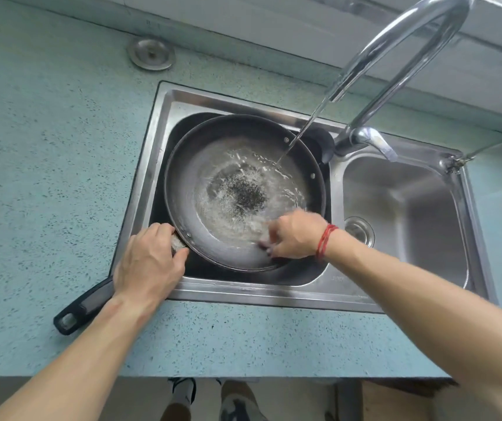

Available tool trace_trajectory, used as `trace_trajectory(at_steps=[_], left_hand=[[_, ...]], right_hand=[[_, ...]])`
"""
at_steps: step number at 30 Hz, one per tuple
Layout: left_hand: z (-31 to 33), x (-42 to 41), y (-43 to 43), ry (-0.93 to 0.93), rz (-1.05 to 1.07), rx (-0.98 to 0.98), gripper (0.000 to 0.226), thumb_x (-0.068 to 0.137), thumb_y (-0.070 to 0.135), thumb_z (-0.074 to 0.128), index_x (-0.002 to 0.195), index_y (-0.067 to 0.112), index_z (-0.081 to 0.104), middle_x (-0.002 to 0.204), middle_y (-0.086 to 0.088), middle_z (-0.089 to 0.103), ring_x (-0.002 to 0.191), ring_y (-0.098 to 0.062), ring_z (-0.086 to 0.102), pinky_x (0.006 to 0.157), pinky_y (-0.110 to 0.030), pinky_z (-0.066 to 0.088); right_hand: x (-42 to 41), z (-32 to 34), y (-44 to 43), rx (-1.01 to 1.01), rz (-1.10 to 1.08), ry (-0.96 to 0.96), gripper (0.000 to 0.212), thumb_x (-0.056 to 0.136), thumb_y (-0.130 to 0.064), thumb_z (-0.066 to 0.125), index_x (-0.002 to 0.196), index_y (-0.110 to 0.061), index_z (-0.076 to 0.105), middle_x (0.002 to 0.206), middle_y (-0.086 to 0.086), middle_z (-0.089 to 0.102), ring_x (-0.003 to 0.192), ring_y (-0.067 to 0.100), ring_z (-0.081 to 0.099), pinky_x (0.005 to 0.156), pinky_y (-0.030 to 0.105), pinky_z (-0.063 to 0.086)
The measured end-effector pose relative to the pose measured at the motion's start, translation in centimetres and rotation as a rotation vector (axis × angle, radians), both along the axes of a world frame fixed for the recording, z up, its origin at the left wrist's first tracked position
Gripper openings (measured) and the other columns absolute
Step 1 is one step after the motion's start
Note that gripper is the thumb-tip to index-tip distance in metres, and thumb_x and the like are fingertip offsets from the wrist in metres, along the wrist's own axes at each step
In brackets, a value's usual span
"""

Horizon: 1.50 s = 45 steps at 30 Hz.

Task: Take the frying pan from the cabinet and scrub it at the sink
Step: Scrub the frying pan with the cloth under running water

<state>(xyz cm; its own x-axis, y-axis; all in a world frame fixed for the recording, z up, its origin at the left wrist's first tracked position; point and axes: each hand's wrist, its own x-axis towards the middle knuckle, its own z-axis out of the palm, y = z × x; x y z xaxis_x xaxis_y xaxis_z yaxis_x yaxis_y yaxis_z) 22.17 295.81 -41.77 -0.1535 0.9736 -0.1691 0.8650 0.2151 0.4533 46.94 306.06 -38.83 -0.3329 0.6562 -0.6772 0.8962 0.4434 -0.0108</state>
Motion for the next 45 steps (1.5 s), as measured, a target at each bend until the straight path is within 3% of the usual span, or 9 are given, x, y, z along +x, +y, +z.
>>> trace_trajectory(at_steps=[4, 9, 14, 18, 22, 27, 32, 38, 45], left_hand=[[0.1, 0.1, 0.0, 0.006, -0.003, 0.009, 0.022, 0.087, 0.026, 0.066, 0.101, 0.010, 0.061, 0.090, -0.003, 0.061, 0.082, -0.022, 0.051, 0.073, -0.038, 0.045], [0.1, 0.2, -0.1, 0.015, 0.000, 0.013, 0.024, 0.088, 0.028, 0.066, 0.102, 0.009, 0.060, 0.090, -0.002, 0.061, 0.083, -0.022, 0.052, 0.071, -0.035, 0.042], [0.1, 0.2, -0.1, 0.014, 0.007, 0.009, 0.025, 0.088, 0.028, 0.066, 0.103, 0.009, 0.060, 0.092, -0.004, 0.062, 0.084, -0.024, 0.053, 0.070, -0.036, 0.043], [0.2, 0.2, -0.1, 0.012, 0.006, 0.012, 0.024, 0.088, 0.027, 0.066, 0.102, 0.009, 0.060, 0.090, -0.003, 0.061, 0.084, -0.024, 0.053, 0.071, -0.036, 0.044], [0.1, 0.2, 0.0, 0.017, -0.006, 0.007, 0.025, 0.087, 0.028, 0.066, 0.102, 0.009, 0.060, 0.090, -0.004, 0.062, 0.084, -0.025, 0.054, 0.072, -0.040, 0.047], [0.3, 0.3, 0.0, 0.026, -0.002, 0.007, 0.024, 0.087, 0.027, 0.066, 0.101, 0.009, 0.060, 0.091, -0.005, 0.061, 0.085, -0.027, 0.054, 0.074, -0.042, 0.047], [0.2, 0.2, 0.0, 0.017, -0.004, -0.003, 0.022, 0.086, 0.026, 0.066, 0.098, 0.009, 0.060, 0.088, -0.004, 0.060, 0.084, -0.027, 0.054, 0.073, -0.043, 0.047], [0.3, 0.3, 0.0, 0.021, -0.007, 0.016, 0.022, 0.088, 0.026, 0.065, 0.099, 0.008, 0.061, 0.090, -0.006, 0.062, 0.083, -0.026, 0.054, 0.075, -0.042, 0.048], [0.0, 0.1, 0.0, 0.026, -0.015, 0.028, 0.021, 0.087, 0.028, 0.064, 0.097, 0.009, 0.060, 0.087, -0.003, 0.061, 0.082, -0.025, 0.055, 0.071, -0.041, 0.048]], right_hand=[[2.5, -0.1, 3.3, 0.267, 0.113, -0.099, 0.029, 0.087, -0.042, 0.063, 0.110, -0.027, 0.071, 0.123, 0.007, 0.060, 0.118, 0.028, 0.051, 0.094, 0.036, 0.044], [2.9, -0.2, 3.3, 0.365, 0.187, -0.143, 0.031, 0.090, -0.024, 0.056, 0.120, -0.020, 0.064, 0.135, 0.012, 0.053, 0.135, 0.031, 0.039, 0.103, 0.041, 0.037], [1.0, 0.0, 0.5, 0.043, 0.052, -0.012, 0.021, 0.085, -0.032, 0.055, 0.104, -0.026, 0.062, 0.110, 0.008, 0.066, 0.108, 0.031, 0.060, 0.087, 0.034, 0.051], [-2.4, 0.5, -2.4, -0.185, -0.104, 0.229, 0.026, 0.093, -0.042, 0.054, 0.109, -0.022, 0.061, 0.100, 0.003, 0.069, 0.089, 0.027, 0.064, 0.074, 0.027, 0.045], [-5.8, -0.1, -3.6, -0.219, -0.256, 0.489, 0.032, 0.093, -0.049, 0.059, 0.111, -0.022, 0.060, 0.102, 0.003, 0.069, 0.086, 0.020, 0.063, 0.071, 0.026, 0.044], [-5.9, -0.8, -3.9, -0.116, -0.257, 0.493, 0.034, 0.093, -0.053, 0.056, 0.108, -0.024, 0.064, 0.099, 0.006, 0.072, 0.088, 0.024, 0.065, 0.070, 0.027, 0.042], [-2.6, -0.4, -3.0, -0.031, -0.162, 0.207, 0.029, 0.091, -0.043, 0.052, 0.106, -0.023, 0.068, 0.099, 0.007, 0.071, 0.090, 0.029, 0.066, 0.072, 0.029, 0.047], [2.7, -1.0, 2.8, 0.287, -0.002, -0.032, 0.027, 0.085, -0.030, 0.066, 0.107, -0.016, 0.071, 0.111, 0.012, 0.066, 0.106, 0.034, 0.059, 0.083, 0.038, 0.052], [3.8, -1.1, 7.6, 0.645, 0.240, 0.038, 0.015, 0.089, -0.015, 0.064, 0.095, -0.005, 0.073, 0.112, 0.022, 0.059, 0.111, 0.041, 0.051, 0.084, 0.049, 0.044]])
